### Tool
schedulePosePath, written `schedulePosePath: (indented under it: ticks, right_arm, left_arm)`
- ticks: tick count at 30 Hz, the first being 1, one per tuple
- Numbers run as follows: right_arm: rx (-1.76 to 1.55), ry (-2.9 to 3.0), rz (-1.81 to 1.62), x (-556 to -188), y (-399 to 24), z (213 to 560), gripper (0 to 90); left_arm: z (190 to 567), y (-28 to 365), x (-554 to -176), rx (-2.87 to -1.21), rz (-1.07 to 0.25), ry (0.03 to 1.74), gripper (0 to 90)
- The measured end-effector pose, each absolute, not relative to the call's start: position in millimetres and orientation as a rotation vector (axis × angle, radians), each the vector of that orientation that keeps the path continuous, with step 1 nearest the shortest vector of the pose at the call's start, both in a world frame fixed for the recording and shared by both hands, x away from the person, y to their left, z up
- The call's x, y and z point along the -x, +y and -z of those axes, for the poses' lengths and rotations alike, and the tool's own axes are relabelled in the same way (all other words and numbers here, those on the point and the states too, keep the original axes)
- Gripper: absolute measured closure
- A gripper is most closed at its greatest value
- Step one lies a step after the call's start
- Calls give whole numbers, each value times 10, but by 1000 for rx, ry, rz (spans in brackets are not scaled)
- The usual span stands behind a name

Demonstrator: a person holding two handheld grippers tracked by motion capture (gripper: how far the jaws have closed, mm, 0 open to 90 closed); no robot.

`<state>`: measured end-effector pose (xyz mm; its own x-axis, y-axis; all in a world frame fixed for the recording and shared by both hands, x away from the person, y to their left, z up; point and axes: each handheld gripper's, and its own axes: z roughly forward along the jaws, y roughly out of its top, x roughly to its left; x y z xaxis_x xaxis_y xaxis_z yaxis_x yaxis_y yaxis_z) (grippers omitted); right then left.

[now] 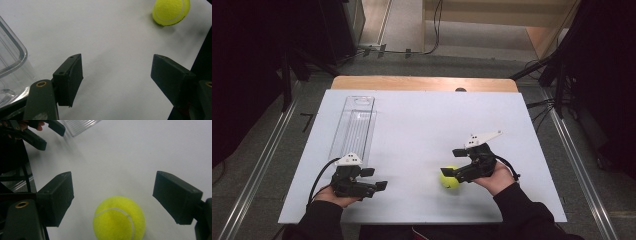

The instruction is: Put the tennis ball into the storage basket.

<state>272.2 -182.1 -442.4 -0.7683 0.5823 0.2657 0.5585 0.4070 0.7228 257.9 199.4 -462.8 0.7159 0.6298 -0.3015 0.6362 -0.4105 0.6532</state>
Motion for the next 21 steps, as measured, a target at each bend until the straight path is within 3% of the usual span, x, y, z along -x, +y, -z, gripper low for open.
schedulePosePath:
  ticks: [21]
  right_arm:
    - [-1078, 2633, -1298, -2716, -1805, 4594, 150]
  left_arm:
    - [4632, 1989, -2580, -2133, 15, 956, 265]
